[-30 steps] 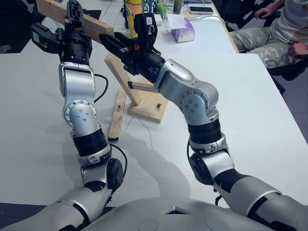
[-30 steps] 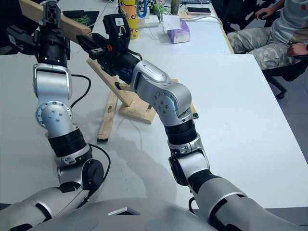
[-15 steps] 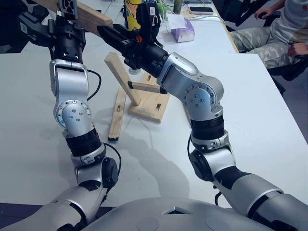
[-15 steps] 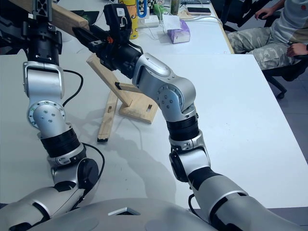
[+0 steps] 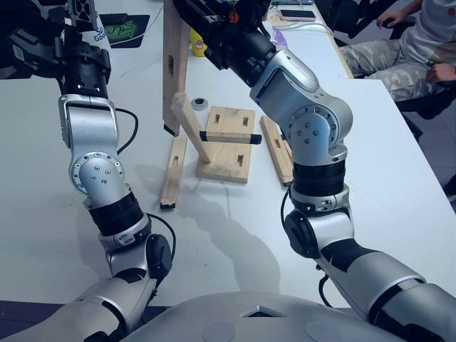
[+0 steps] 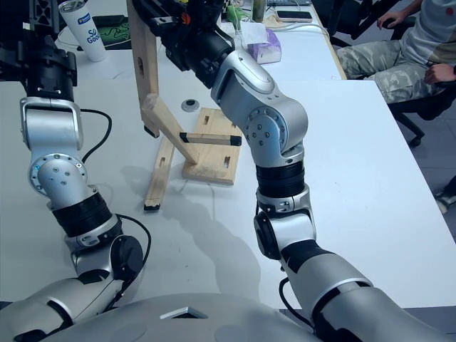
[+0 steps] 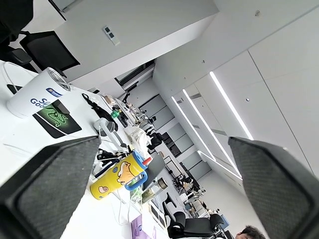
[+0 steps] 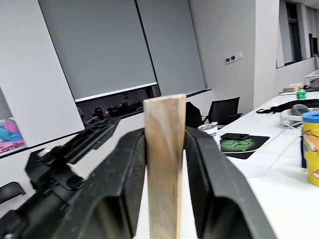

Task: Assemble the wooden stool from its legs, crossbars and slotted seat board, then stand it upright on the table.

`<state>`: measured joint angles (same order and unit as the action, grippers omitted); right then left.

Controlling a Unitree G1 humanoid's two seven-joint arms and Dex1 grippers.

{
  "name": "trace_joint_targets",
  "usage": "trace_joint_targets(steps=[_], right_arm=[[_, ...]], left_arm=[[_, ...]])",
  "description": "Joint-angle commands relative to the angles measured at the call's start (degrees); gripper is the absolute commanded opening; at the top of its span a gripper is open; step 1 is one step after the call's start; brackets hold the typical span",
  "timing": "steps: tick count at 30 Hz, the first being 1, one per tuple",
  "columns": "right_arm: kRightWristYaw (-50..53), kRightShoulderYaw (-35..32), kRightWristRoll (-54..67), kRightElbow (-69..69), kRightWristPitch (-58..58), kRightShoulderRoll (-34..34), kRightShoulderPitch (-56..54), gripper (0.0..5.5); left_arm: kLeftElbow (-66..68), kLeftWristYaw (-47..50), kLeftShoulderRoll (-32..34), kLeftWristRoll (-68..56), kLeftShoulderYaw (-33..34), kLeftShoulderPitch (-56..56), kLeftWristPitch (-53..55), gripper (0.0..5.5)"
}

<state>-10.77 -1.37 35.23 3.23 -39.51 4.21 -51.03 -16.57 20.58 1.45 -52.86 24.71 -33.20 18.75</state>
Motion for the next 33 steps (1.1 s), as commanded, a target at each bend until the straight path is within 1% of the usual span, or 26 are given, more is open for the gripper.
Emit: trace_joint_targets(steps=[1,5,8,12,15,16,18,21,23,25,29,33], right_arm=[[0.4,-1.6,-0.6,-1.0,1.4,-0.2,-2.4,1.06],[3.2,-5.1,-3.0,-3.1,6.8,-0.8,-5.2,1.06],[6.0,-7.3,-7.2,-3.9,10.8,-4.3,-6.5,1.06],[9.9,-10.9,-9.8,0.7,9.0,-9.6,-3.2,1.06],[11.2,-12.9,-8.3,6.6,4.0,-11.9,2.0,1.06],[11.7,-13.7,-7.5,8.7,1.9,-12.3,4.2,1.06],[12.0,-14.7,-6.6,12.0,-0.8,-13.0,8.6,1.06],[14.3,-18.6,-2.6,15.2,-4.6,-11.8,12.4,1.06],[16.2,-21.2,0.3,17.1,-5.9,-10.6,14.0,1.06],[17.5,-22.6,1.9,18.7,-6.4,-9.8,15.7,1.06],[19.6,-22.8,3.7,20.1,-7.2,-8.5,18.0,1.06],[20.7,-21.9,4.7,20.5,-6.5,-7.6,18.1,1.06]], left_arm=[[-0.2,0.3,0.6,0.5,0.2,1.1,0.0,4.74],[0.1,-0.4,0.8,2.0,-0.5,2.3,-0.2,4.74],[1.0,-1.4,1.4,3.9,-0.8,3.8,-0.1,4.74],[1.2,-3.8,3.4,6.9,-2.1,8.8,1.8,4.74],[0.6,-9.9,9.3,11.1,-5.9,15.5,6.5,4.74],[0.8,-14.0,13.2,14.6,-8.6,18.7,7.3,4.74],[0.9,-21.9,19.3,17.3,-11.3,24.5,9.7,4.74],[1.7,-30.7,27.7,25.2,-16.7,29.8,9.0,4.74],[1.9,-34.7,30.4,29.1,-20.4,30.8,8.8,4.74],[1.2,-37.1,30.5,31.3,-24.0,30.5,8.9,4.74],[-0.6,-40.1,27.7,33.1,-30.6,28.5,11.1,4.74],[3.4,-40.5,25.9,37.5,-34.3,26.0,10.2,4.74]])
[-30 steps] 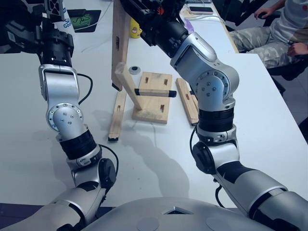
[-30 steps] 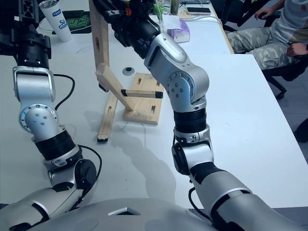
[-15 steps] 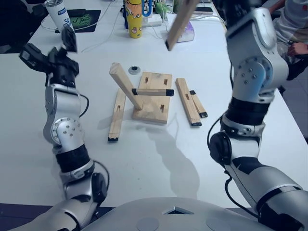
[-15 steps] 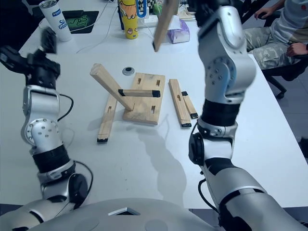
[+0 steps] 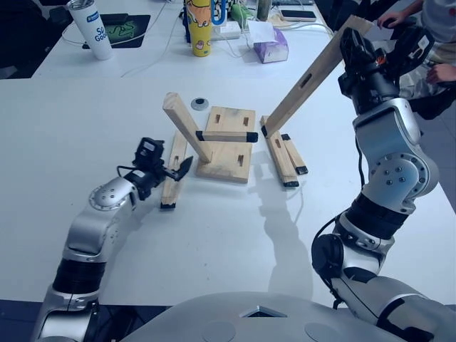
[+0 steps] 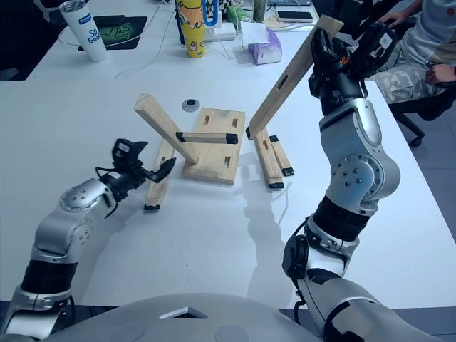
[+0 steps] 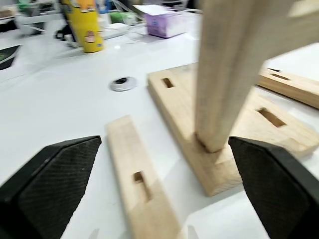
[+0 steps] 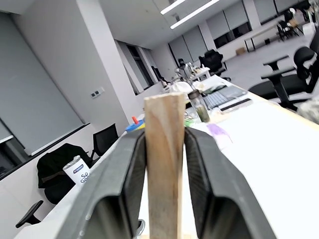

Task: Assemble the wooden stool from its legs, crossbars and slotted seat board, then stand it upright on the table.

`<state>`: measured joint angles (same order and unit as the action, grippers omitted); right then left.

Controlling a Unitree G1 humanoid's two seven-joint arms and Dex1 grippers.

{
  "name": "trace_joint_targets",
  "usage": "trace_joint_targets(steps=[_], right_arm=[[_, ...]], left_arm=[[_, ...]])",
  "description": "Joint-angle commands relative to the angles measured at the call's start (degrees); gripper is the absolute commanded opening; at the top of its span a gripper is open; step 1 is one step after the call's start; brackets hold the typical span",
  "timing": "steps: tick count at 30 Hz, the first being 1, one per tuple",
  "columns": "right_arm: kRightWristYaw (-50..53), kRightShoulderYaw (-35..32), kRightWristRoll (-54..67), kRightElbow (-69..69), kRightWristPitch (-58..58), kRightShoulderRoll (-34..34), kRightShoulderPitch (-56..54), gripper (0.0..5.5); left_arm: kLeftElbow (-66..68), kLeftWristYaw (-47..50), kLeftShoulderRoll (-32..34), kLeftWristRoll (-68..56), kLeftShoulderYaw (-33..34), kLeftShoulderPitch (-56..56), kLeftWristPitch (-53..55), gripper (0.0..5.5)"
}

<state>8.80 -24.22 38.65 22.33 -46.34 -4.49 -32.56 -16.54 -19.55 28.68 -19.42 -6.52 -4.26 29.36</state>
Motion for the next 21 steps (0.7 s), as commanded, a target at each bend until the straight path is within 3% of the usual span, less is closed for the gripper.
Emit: trace_joint_targets(steps=[1,12,21], right_arm=[[1.3,1.1,1.4,1.4,0.5,1.3,-0.3,1.06],[1.0,2.1,0.9,-0.7,2.4,1.0,-0.6,1.06],[0.6,2.9,-1.3,-1.7,5.1,-1.3,0.0,1.06]], left_arm=[[4.0,-0.6,-1.6,5.4,-4.0,-3.5,-1.1,4.74],[3.4,-2.9,-9.4,8.6,-9.7,-8.2,-0.1,4.74],[1.6,-2.9,-13.7,7.2,-9.7,-8.4,5.4,4.74]])
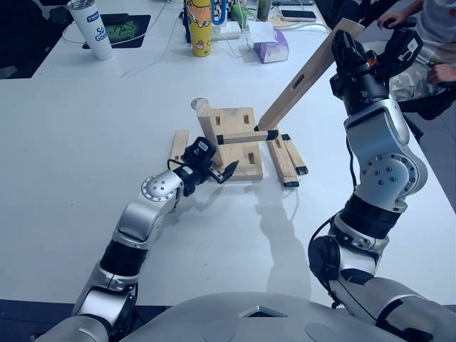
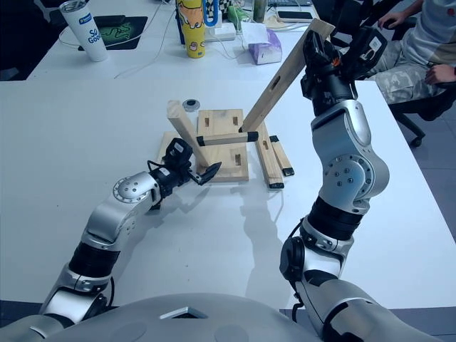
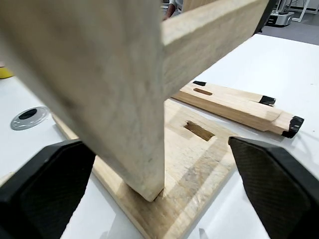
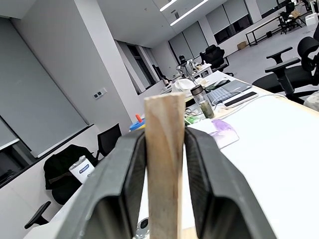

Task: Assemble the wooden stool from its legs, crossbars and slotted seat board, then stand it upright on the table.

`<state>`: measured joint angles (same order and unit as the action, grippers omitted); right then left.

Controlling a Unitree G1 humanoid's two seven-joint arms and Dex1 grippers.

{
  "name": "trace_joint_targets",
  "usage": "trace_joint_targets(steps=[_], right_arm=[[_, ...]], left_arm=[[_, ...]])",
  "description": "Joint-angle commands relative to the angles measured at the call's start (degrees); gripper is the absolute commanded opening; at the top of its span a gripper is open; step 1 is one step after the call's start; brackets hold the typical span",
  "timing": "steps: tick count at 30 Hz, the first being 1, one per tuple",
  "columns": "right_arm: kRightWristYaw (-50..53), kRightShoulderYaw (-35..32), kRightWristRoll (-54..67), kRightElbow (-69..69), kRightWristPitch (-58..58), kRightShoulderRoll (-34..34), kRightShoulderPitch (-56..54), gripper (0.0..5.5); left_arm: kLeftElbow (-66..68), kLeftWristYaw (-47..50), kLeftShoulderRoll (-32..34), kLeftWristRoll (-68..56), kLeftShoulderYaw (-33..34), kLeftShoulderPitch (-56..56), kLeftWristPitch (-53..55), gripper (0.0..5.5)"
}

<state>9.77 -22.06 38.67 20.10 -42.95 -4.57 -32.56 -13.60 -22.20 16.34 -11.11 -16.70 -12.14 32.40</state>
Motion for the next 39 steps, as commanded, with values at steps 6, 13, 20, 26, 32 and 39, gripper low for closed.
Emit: trace_joint_targets(steps=[6,13,20,26,32,39], right_arm=[[1.1,2.4,-2.0,4.0,1.7,0.8,6.2,1.06],[1.4,5.0,-2.4,7.9,3.6,4.4,13.6,1.06],[-0.4,6.8,-4.7,6.1,11.8,8.1,18.1,1.06],[-2.7,9.7,-8.6,4.5,17.7,8.9,21.8,1.06],[-6.5,10.4,-9.4,1.5,22.2,8.1,22.3,1.06],[-10.9,10.1,-8.6,-3.4,26.5,7.4,21.0,1.06]], left_arm=[[-3.2,-0.3,-1.4,-1.8,2.1,1.1,4.6,4.74],[-5.1,-1.1,-0.4,-3.8,5.1,1.8,7.7,4.74],[-5.1,-2.5,1.2,-4.5,5.7,0.8,9.3,4.74],[-4.9,-3.6,2.2,-4.7,6.0,0.1,9.9,4.74],[-5.0,-3.7,2.1,-4.8,6.1,0.2,10.2,4.74],[-5.0,-3.7,1.9,-4.7,6.1,0.2,10.2,4.74]])
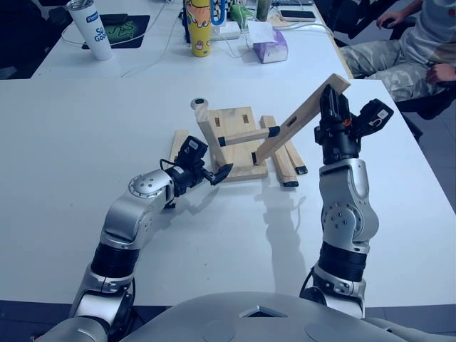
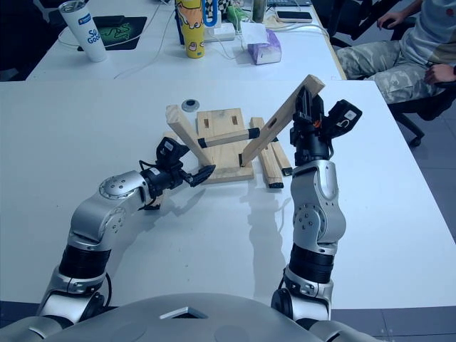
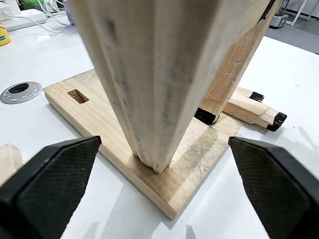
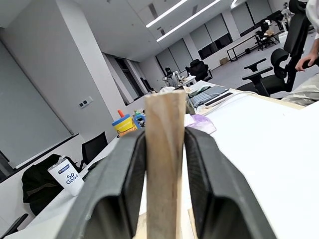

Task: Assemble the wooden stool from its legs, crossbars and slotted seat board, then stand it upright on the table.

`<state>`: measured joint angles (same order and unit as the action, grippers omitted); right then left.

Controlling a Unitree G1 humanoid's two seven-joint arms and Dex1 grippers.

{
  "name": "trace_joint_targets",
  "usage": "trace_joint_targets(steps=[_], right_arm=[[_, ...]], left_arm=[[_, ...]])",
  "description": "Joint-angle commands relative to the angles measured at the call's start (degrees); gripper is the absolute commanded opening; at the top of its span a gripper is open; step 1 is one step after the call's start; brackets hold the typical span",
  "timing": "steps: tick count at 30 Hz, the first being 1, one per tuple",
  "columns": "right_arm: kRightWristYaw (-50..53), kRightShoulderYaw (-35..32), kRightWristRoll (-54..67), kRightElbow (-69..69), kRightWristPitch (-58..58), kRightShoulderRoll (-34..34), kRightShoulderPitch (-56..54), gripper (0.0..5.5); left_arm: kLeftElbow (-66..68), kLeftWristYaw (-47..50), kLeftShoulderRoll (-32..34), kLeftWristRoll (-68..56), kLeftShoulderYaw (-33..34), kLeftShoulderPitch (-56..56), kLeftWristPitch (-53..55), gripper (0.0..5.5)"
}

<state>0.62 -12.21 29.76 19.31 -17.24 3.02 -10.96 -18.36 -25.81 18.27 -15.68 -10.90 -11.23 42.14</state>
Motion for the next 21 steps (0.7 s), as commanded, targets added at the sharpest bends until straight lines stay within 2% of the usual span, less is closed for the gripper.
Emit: trace_joint_targets(steps=[1,12,21], right_arm=[[-2.1,0.4,0.4,-3.2,1.3,-0.1,-0.9,1.06],[-1.1,-0.9,0.8,-6.4,6.1,1.9,-3.0,1.06],[1.7,-1.3,2.4,-3.8,6.4,2.8,-5.4,1.06]], left_arm=[[-0.2,-0.1,-0.1,-0.2,0.3,-0.7,0.5,4.74],[0.4,-0.7,0.1,-0.2,0.4,-1.4,0.5,4.74],[0.6,-1.2,0.4,-0.2,0.6,-1.6,0.7,4.74]])
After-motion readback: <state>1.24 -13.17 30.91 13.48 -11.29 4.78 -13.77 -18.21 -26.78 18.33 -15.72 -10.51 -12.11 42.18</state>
